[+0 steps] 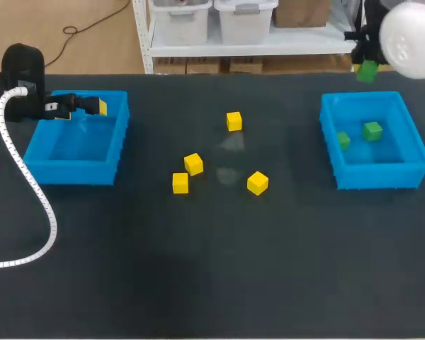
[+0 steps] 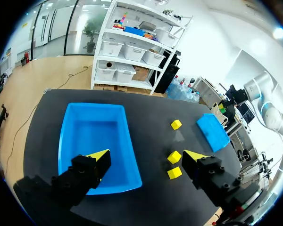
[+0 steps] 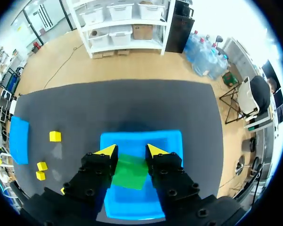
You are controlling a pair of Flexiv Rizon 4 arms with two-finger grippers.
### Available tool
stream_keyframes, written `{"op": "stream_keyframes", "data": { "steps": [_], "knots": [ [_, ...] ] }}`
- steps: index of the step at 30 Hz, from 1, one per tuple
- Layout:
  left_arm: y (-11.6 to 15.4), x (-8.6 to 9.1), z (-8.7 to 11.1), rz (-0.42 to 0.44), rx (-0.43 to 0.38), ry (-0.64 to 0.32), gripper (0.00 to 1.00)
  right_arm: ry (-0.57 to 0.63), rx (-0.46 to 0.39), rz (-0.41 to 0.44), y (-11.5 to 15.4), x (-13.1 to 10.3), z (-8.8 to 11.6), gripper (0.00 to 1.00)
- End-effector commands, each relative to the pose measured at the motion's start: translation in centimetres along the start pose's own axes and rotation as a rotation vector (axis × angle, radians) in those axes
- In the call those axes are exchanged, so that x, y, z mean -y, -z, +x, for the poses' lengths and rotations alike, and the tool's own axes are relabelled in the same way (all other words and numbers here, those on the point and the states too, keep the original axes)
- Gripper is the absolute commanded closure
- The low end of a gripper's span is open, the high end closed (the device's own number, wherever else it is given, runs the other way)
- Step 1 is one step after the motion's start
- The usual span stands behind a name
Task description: Put the green cubes in the right bin and the yellow cubes in the left bin.
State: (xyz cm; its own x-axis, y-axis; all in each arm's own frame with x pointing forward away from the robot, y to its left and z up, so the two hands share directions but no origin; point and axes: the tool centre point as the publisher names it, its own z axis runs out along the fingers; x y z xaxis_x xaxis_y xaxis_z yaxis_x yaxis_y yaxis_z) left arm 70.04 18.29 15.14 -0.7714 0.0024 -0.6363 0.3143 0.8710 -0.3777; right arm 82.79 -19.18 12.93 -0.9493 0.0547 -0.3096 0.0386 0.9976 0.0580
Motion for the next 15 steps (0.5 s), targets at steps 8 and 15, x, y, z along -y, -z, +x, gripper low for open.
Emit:
{"op": "stream_keyframes", "data": {
  "steps": [8, 15],
  "knots": [
    [0.0, -0.2, 0.1, 0.009, 0.006, -0.002, 0.00, -0.039, 0.216, -0.050, -2.2, -1.6, 4.5, 1.00],
    [0.0, -0.2, 0.1, 0.009, 0.006, -0.002, 0.00, -0.085, 0.189, -0.041, -3.3, -0.6, 5.7, 1.00]
  ]
}}
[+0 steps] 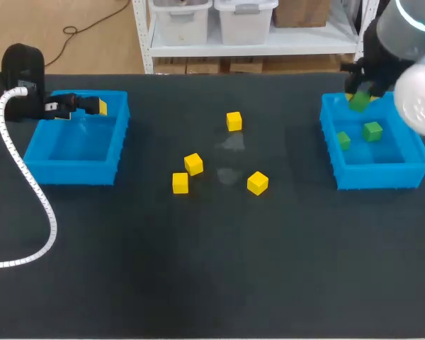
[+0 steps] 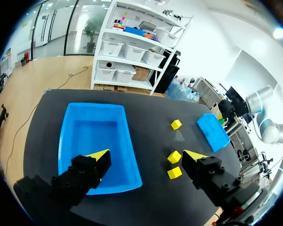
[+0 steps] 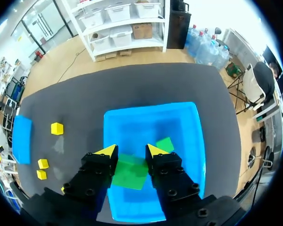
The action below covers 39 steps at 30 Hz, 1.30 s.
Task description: Put the green cubes in the right bin and the yellow cubes in the left bin.
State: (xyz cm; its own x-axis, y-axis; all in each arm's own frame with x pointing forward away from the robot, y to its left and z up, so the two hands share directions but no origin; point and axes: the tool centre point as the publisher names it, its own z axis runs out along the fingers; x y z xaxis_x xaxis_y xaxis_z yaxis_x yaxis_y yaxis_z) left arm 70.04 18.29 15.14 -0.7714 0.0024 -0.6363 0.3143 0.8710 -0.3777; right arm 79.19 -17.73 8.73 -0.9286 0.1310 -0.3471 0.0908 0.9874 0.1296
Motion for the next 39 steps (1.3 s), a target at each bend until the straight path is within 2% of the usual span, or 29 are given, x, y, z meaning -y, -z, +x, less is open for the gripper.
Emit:
{"op": "stream_keyframes", "data": {
  "steps": [1, 3, 6, 7, 8, 9, 26, 29, 32, 39],
  "knots": [
    [0.0, -0.2, 0.1, 0.009, 0.006, -0.002, 0.00, -0.013, 0.137, 0.009, -0.5, 0.7, 1.0, 1.00],
    [0.0, -0.2, 0.1, 0.009, 0.006, -0.002, 0.00, -0.032, 0.130, 0.001, -0.9, 1.2, 1.1, 1.00],
    [0.0, -0.2, 0.1, 0.009, 0.006, -0.002, 0.00, -0.050, 0.172, 0.016, -0.9, 1.7, 1.2, 0.98],
    [0.0, -0.2, 0.1, 0.009, 0.006, -0.002, 0.00, -0.050, 0.172, 0.016, -0.9, 1.7, 1.2, 0.69],
    [0.0, -0.2, 0.1, 0.009, 0.006, -0.002, 0.00, -0.050, 0.172, 0.016, -0.9, 1.7, 1.2, 0.04],
    [0.0, -0.2, 0.1, 0.009, 0.006, -0.002, 0.00, -0.050, 0.172, 0.016, -0.9, 1.7, 1.2, 0.00],
    [0.0, -0.2, 0.1, 0.009, 0.006, -0.002, 0.00, -0.050, 0.172, 0.016, -0.9, 1.7, 1.2, 0.00],
    [0.3, 0.7, 0.2, -0.030, -0.051, -0.062, 0.00, -0.050, 0.172, 0.016, -0.9, 1.7, 1.2, 0.00],
    [0.1, 2.1, 0.2, -0.024, -0.093, -0.114, 0.00, -0.050, 0.172, 0.016, -0.9, 1.7, 1.2, 0.00],
    [-2.8, 4.5, 1.1, -0.006, -0.257, -0.209, 0.00, -0.050, 0.172, 0.016, -0.9, 1.7, 1.2, 0.00]
  ]
}}
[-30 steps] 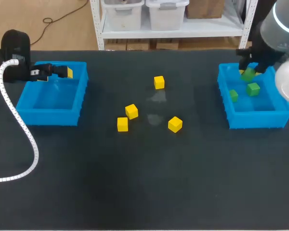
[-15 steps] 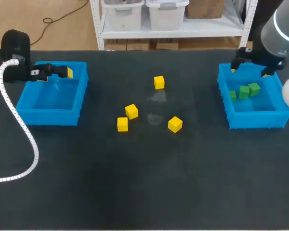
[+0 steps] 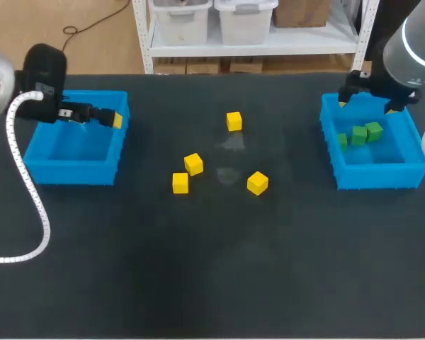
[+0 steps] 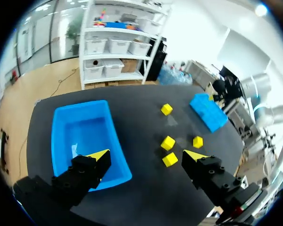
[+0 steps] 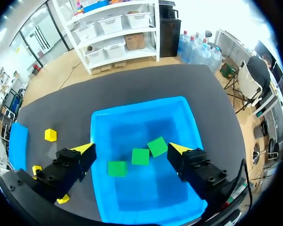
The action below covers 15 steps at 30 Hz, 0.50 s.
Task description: Put the green cubes in the right bin and the yellow cubes in the left bin.
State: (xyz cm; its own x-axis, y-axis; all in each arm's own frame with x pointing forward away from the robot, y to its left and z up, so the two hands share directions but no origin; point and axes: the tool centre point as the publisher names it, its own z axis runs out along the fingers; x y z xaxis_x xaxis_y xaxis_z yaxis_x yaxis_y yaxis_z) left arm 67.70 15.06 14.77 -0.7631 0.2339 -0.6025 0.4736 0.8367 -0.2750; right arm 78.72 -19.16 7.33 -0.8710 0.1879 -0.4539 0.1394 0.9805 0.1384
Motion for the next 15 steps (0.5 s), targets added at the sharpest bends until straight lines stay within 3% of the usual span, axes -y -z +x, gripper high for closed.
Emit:
{"op": "stream_keyframes", "data": {
  "steps": [1, 8, 15],
  "knots": [
    [-2.8, 1.3, -1.2, -0.008, -0.156, -0.045, 0.00, -0.002, 0.047, 0.003, 0.2, 0.1, 0.4, 0.00],
    [-5.1, 3.6, -0.1, 0.050, -0.253, -0.142, 0.00, -0.002, 0.047, 0.003, 0.2, 0.1, 0.4, 0.00],
    [-6.9, 5.2, 1.6, 0.099, -0.361, -0.373, 0.00, -0.002, 0.047, 0.003, 0.2, 0.1, 0.4, 0.00]
  ]
}}
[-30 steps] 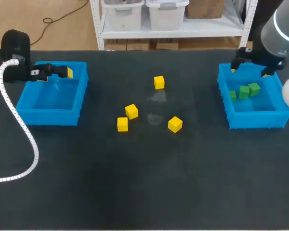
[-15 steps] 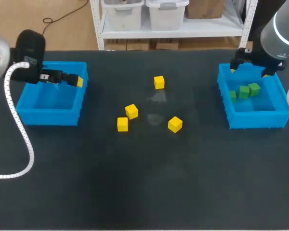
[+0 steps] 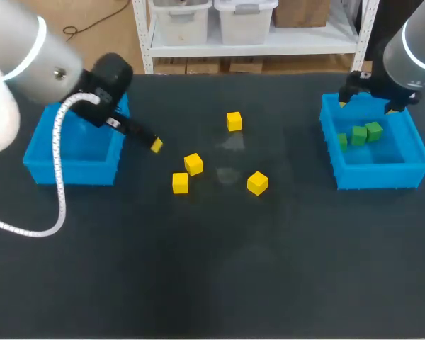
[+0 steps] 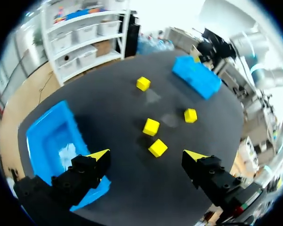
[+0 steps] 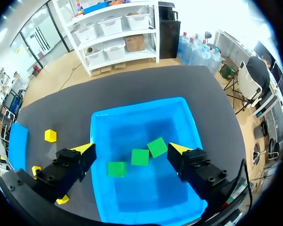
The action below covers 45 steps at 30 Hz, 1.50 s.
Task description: Put the green cubes in the right bin and the yellow cubes in the left bin.
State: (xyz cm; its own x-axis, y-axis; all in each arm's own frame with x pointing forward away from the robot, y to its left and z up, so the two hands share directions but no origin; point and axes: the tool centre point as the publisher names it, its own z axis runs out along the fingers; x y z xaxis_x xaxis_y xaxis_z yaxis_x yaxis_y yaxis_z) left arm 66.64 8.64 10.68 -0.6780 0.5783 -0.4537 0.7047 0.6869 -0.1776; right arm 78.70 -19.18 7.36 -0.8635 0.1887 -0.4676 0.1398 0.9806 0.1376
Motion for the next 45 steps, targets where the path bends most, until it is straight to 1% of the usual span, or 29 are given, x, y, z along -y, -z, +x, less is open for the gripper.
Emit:
{"op": "stream_keyframes", "data": {
  "steps": [1, 7, 10, 13, 16, 19, 22, 25, 31, 38, 45],
  "knots": [
    [-1.3, 0.4, -0.4, 0.036, -0.116, -0.129, 0.00, -0.002, 0.031, 0.002, 0.1, 0.1, 0.4, 0.00],
    [-2.8, 0.9, 0.0, 0.028, -0.213, -0.316, 0.00, -0.002, 0.031, 0.002, 0.1, 0.1, 0.4, 0.00],
    [-3.5, 1.5, 0.3, 0.040, -0.262, -0.388, 0.00, -0.002, 0.031, 0.002, 0.1, 0.1, 0.4, 0.00],
    [-4.4, 1.8, 0.6, 0.037, -0.317, -0.429, 0.00, -0.002, 0.031, 0.002, 0.1, 0.1, 0.4, 0.00],
    [-5.4, 2.1, 0.7, 0.005, -0.360, -0.466, 0.00, -0.002, 0.031, 0.002, 0.1, 0.1, 0.4, 0.00],
    [-6.3, 2.4, 0.9, -0.009, -0.393, -0.487, 0.00, -0.002, 0.031, 0.002, 0.1, 0.1, 0.4, 0.00],
    [-7.4, 2.4, 0.9, -0.027, -0.417, -0.486, 0.00, -0.002, 0.031, 0.002, 0.1, 0.1, 0.4, 0.00],
    [-8.6, 2.0, 0.8, -0.037, -0.431, -0.446, 0.00, -0.002, 0.031, 0.002, 0.1, 0.1, 0.4, 0.00],
    [-10.4, 1.3, 0.9, -0.062, -0.452, -0.428, 0.00, -0.002, 0.031, 0.002, 0.1, 0.1, 0.4, 0.00],
    [-11.6, 0.6, 1.1, -0.108, -0.480, -0.410, 0.00, -0.002, 0.031, 0.002, 0.1, 0.1, 0.4, 0.00],
    [-12.2, -0.1, 1.9, -0.148, -0.505, -0.417, 0.00, -0.002, 0.031, 0.002, 0.1, 0.1, 0.4, 0.00]
  ]
}}
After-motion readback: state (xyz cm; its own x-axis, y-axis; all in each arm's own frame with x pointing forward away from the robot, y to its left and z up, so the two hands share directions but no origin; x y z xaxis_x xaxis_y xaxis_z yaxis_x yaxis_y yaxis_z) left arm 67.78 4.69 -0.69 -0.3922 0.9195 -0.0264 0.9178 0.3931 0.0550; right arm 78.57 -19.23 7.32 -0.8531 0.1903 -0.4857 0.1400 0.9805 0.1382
